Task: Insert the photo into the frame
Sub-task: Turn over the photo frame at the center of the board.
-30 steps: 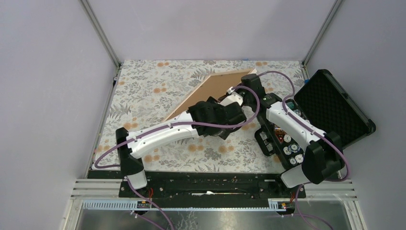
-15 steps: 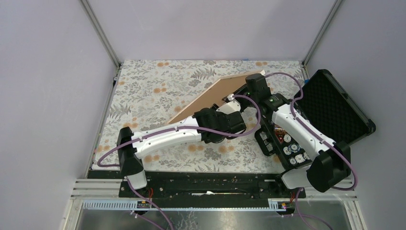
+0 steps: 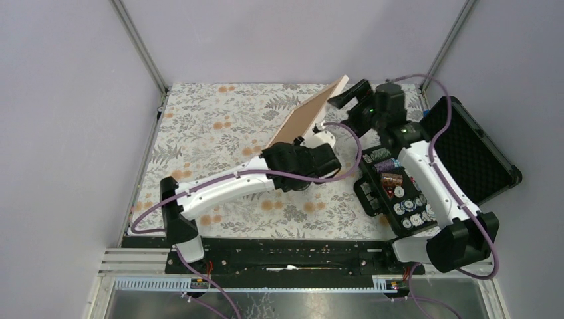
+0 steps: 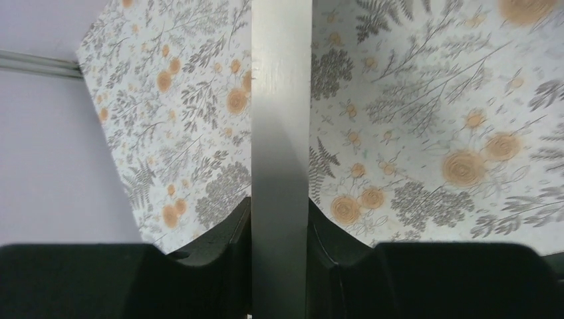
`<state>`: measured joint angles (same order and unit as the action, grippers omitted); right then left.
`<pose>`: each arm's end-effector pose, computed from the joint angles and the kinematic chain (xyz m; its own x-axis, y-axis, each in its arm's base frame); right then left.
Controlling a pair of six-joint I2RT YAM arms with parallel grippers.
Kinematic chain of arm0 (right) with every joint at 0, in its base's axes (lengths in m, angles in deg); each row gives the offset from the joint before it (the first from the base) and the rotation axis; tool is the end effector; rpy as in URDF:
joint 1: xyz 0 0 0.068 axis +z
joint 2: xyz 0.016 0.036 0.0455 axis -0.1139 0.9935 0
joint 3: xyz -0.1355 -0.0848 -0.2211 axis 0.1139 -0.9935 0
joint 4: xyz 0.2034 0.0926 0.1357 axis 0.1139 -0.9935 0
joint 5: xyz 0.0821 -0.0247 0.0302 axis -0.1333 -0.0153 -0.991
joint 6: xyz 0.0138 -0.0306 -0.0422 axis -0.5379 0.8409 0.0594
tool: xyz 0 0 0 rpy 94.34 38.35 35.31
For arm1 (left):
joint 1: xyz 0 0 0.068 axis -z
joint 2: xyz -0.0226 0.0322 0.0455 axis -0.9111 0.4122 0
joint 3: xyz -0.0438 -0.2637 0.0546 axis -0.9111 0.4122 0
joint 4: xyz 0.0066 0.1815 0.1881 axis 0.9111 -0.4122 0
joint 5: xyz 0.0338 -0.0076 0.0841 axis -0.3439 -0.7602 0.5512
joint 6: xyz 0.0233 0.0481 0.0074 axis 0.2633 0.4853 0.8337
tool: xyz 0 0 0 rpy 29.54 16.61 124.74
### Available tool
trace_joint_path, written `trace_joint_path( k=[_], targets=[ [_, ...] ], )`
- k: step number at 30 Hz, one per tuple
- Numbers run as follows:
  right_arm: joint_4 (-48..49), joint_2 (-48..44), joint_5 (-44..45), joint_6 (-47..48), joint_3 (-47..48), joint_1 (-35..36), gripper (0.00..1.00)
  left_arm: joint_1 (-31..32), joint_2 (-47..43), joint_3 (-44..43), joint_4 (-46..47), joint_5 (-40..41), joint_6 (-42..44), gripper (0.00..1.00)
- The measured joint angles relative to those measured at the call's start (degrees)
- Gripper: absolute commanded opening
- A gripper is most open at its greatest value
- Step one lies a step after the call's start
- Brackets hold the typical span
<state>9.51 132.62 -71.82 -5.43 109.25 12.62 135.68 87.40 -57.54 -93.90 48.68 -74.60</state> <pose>0.2870 0.1051 0.3695 -0.5557 0.7483 -0.3623 0.1146 0.5006 0.8581 0.1405 -0.3112 0.3626 -0.4793 0.6536 -0.5858 0.4178 0.7568 0.5026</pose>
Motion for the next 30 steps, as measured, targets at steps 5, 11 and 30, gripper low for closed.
trace_joint_path(
  k=[5, 11, 30],
  targets=[
    [-2.3, -1.6, 2.7, 11.9, 5.7, -7.5, 1.0, -5.1, -3.7, -1.5, 4.8, -7.6, 1.7, 0.0],
    [-3.3, -8.3, 5.2, 20.4, 6.7, -8.1, 0.99, -20.1, -11.9, -0.8, 11.8, -24.0, 0.2, 0.0],
    [-3.0, -3.6, -2.1, 23.3, 2.5, -8.1, 0.97, -62.2, -36.1, 55.4, 60.0, -78.3, -25.2, 0.0]
  ],
)
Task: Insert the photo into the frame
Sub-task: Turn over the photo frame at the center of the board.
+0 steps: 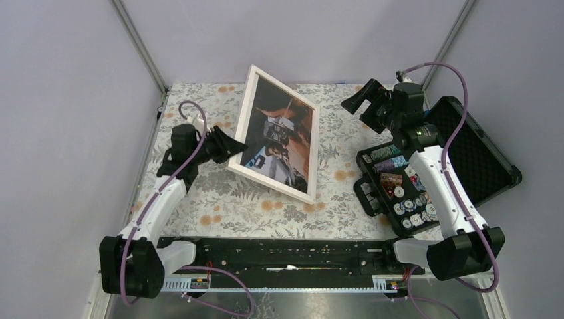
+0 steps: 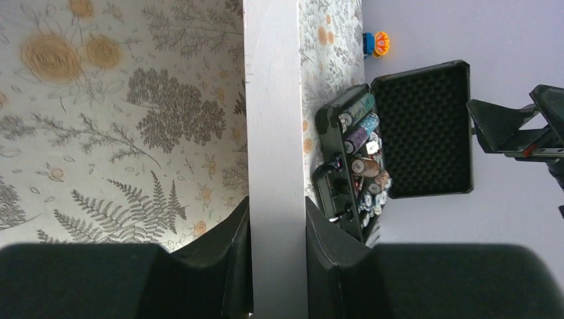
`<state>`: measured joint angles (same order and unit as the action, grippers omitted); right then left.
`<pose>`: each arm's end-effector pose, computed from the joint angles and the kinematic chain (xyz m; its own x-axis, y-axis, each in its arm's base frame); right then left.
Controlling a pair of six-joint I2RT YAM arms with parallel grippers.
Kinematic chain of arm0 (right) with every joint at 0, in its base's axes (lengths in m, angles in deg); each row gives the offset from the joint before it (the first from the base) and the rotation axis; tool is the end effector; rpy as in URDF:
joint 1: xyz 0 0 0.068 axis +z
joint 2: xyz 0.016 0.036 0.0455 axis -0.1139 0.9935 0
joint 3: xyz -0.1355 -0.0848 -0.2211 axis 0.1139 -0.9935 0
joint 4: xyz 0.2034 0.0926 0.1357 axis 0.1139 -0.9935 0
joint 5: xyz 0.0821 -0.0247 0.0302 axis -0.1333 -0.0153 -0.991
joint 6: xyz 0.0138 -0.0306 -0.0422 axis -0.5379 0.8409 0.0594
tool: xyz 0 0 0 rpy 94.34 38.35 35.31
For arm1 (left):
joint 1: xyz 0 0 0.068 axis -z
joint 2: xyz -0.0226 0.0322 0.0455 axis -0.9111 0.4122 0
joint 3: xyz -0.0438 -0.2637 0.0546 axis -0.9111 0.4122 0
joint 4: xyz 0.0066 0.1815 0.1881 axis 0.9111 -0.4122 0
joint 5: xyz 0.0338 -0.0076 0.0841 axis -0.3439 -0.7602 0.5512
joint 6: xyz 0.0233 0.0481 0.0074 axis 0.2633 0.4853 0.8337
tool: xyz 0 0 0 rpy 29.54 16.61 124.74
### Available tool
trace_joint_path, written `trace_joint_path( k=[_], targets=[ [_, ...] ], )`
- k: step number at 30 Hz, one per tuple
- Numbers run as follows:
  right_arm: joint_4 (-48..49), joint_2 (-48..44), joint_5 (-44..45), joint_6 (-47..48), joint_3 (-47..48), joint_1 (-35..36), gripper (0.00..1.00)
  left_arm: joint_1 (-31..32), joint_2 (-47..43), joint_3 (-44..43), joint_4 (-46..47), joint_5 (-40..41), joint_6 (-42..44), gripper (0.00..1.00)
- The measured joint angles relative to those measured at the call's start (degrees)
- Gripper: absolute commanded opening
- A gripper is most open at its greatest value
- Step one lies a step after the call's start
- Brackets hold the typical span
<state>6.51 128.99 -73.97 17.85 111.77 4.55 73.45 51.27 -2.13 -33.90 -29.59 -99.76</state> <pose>0.2791 0.0613 0.3970 -0.4665 0.5617 -0.6833 -0.0674 0.7477 0.6606 0.2418 -0.0521 0.2986 -0.7239 -0.5007 -0.4747 0.1078 0.5976 -0.7945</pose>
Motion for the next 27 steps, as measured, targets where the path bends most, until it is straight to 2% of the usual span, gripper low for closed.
trace_joint_path(
  k=[4, 7, 18, 23, 27],
  targets=[
    [0.1, 0.0, -0.3, 0.3, -1.2, 0.0, 0.97, -1.8, -0.1, 11.7, 13.2, -4.9, -6.6, 0.0],
    [0.1, 0.0, -0.6, 0.3, -2.0, 0.0, 0.97, -1.7, 0.2, 17.3, 19.2, -7.0, -9.4, 0.0],
    [0.2, -0.7, -1.0, 0.9, -3.1, 0.0, 0.97, -0.5, 10.7, 25.4, 39.1, -8.2, -15.0, 0.0],
    [0.3, -0.7, -1.0, 1.0, -4.1, 0.0, 0.97, 2.4, 11.1, 32.0, 50.0, -3.2, -21.0, 0.0],
    [0.4, -0.7, -1.0, 1.0, -4.3, 0.0, 0.97, 7.5, 4.2, 36.8, 50.6, 5.7, -24.2, 0.0]
  ],
)
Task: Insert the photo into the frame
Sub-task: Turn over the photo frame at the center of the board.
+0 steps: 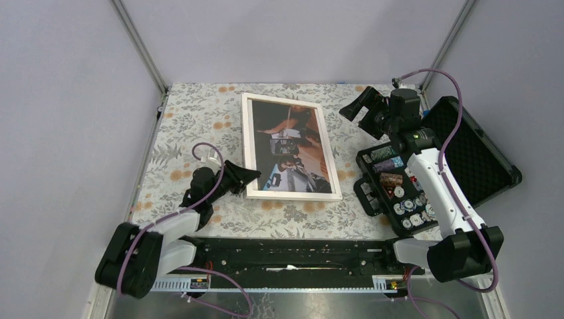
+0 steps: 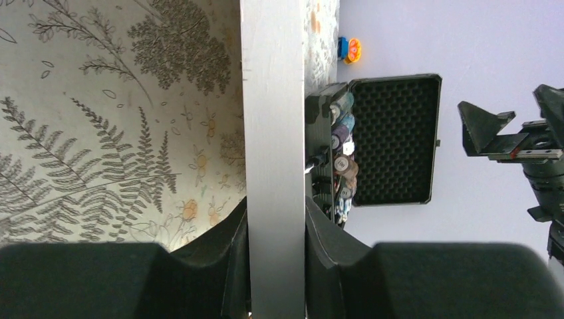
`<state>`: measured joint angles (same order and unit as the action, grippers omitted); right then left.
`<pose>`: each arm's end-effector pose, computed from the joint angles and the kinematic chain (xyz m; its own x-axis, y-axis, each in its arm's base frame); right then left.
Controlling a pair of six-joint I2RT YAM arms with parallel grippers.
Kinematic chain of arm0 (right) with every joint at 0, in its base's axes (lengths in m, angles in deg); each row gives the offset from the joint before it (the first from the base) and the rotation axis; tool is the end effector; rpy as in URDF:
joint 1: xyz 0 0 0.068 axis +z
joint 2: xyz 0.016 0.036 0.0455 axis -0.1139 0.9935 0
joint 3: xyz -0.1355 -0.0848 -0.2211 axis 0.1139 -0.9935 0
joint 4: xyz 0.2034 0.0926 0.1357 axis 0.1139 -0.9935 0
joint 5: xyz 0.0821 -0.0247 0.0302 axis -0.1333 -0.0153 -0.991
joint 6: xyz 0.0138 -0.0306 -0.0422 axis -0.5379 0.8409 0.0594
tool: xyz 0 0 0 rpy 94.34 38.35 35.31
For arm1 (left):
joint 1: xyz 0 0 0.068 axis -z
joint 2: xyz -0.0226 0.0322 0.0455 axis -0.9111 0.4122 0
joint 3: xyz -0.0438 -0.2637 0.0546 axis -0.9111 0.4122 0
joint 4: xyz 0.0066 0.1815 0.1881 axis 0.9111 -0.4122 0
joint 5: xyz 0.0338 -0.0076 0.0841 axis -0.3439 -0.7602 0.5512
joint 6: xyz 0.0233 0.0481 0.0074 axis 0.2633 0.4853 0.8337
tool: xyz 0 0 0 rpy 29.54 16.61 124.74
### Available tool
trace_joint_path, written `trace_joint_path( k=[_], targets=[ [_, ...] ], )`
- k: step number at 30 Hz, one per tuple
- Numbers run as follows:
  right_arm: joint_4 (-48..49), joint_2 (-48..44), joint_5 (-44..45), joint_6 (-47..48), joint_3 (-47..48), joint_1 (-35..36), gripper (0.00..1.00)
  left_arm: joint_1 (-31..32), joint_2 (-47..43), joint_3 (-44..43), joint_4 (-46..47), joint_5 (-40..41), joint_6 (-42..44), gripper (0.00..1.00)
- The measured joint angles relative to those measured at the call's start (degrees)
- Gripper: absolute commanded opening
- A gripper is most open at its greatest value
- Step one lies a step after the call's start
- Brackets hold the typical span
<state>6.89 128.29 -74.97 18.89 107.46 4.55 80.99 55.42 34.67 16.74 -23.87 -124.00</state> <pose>0.2775 0.0616 0.3748 -0.5127 0.5366 -0.6703 -0.0517 0.7599 0.6479 0.1962 -0.0701 0.1581 -0.7015 -0.6745 -0.2301 -0.0248 0.3458 -0.9380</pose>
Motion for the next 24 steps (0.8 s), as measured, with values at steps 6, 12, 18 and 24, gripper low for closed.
trace_joint_path(
  k=[6, 12, 18, 24],
  targets=[
    [2.1, 0.4, -2.0, 0.6, -2.4, 0.0, 0.99, 3.1, -11.1, 2.0, -6.9, 10.2, -1.5, 0.0],
    [3.2, 6.8, -8.2, 3.5, -4.1, 0.3, 1.0, 1.9, -4.9, 0.1, -6.7, 8.8, -0.3, 0.0],
    [3.1, 14.6, -10.8, 7.3, -5.9, 2.3, 1.0, 1.6, 2.7, -1.8, -3.0, 6.5, 1.0, 0.34],
    [1.4, 22.6, -8.9, 11.6, -5.7, 4.4, 1.0, 1.3, 3.7, -3.7, -16.1, 7.8, 3.9, 0.77]
  ],
)
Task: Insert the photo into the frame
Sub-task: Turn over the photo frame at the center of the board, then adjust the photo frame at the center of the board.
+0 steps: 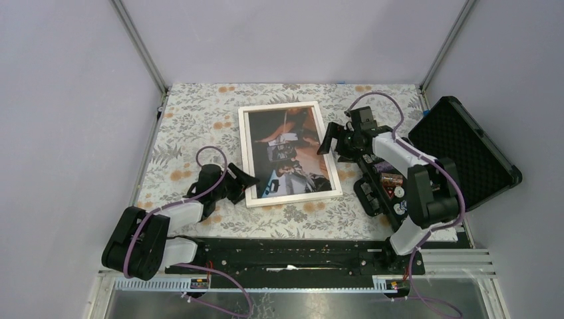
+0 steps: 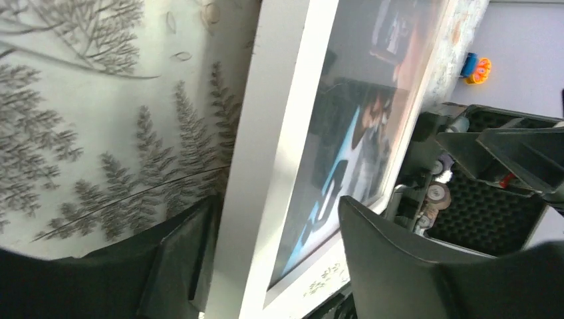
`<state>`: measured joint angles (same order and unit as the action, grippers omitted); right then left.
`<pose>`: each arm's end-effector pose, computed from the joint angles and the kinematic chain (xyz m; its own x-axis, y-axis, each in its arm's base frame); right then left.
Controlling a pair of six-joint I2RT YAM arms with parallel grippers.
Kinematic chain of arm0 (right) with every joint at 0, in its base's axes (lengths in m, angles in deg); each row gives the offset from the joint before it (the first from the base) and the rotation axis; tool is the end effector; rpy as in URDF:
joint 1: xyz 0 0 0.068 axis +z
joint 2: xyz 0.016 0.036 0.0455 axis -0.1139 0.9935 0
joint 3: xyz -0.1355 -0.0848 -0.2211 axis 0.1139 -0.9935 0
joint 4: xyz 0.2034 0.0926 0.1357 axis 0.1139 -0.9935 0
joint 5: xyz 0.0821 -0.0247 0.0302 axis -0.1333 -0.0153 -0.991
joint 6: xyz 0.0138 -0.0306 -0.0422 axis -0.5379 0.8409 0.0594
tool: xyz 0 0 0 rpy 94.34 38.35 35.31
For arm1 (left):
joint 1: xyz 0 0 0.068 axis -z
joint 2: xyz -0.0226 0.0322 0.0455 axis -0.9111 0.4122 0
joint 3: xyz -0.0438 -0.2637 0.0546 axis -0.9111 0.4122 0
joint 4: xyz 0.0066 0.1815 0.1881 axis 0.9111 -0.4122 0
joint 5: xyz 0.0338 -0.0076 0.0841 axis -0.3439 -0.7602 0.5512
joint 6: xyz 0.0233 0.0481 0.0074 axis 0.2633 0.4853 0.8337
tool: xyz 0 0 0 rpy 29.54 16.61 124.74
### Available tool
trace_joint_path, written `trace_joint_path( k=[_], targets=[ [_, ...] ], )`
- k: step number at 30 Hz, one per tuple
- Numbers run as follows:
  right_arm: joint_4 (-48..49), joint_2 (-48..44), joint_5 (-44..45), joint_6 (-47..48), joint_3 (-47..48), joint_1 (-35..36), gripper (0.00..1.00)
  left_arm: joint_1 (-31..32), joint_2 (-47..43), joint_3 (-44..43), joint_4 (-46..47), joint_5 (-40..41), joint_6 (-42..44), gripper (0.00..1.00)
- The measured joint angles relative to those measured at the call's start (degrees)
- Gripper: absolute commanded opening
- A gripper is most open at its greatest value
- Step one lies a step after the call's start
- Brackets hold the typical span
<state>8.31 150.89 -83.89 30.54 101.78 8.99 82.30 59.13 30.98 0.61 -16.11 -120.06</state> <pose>0.3353 0.1060 0.2245 -0.8585 0.2181 -0.4641 -0.0781 0.8389 0.5387 0.2005 -0.0717 0.1361 -0.6977 -0.6868 -0.2035 -0.2464 0.4969 -0.8321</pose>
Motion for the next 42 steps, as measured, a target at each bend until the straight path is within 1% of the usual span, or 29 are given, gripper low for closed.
trace_joint_path(
  k=[2, 3, 8, 14, 18, 22, 26, 31, 32, 36, 40, 42],
  targets=[
    [-0.5, 2.5, 0.9, 1.0, 0.3, 0.1, 1.0, -0.6, 0.3, 0.0, -4.6, 0.4, 0.7, 0.84],
    [-0.8, 3.6, 1.3, 1.4, 0.5, 0.1, 1.0, -1.1, 0.2, -0.7, -5.5, -0.4, 0.6, 0.87],
    [-1.3, 5.7, 3.5, 2.3, 1.1, 0.1, 1.0, -2.2, -0.7, -4.7, -12.7, 1.2, 4.4, 0.98],
    [-2.3, 6.6, 7.2, 3.1, 2.2, 0.1, 0.99, -2.4, -1.8, -8.5, -21.3, 4.9, 8.5, 0.99],
    [-2.4, 7.7, 7.5, 3.1, 2.2, 0.1, 0.98, -2.4, -1.8, -10.0, -25.1, 6.3, 10.2, 0.99],
    [-2.1, 9.7, 7.0, 3.0, 2.1, 0.1, 0.96, -2.4, -1.2, -10.1, -24.7, 5.6, 11.3, 0.99],
    [-1.3, 10.1, 6.5, 2.7, 0.7, 0.3, 0.96, -2.4, 2.8, -12.0, -22.0, 3.2, 11.6, 0.99],
    [0.2, 10.6, 5.2, 2.3, 0.7, 1.6, 0.96, 0.5, 3.6, -12.0, -19.7, 3.2, 10.8, 0.99],
    [0.2, 11.4, 4.7, 2.2, 1.6, 2.2, 0.96, 1.4, 4.0, -11.8, -18.9, 3.2, 10.5, 0.99],
    [-0.8, 15.7, 7.5, 3.4, 7.7, 2.7, 0.96, 4.8, 4.5, -11.0, -15.5, 5.9, 9.2, 0.99],
    [0.0, 21.1, 10.4, 5.5, 15.1, 2.4, 0.96, 11.1, 4.7, -10.8, -13.9, 9.3, 7.5, 0.99],
    [1.2, 24.0, 10.6, 6.3, 18.9, 2.2, 0.96, 14.0, 5.1, -10.7, -13.2, 9.7, 6.3, 0.99]
  ],
)
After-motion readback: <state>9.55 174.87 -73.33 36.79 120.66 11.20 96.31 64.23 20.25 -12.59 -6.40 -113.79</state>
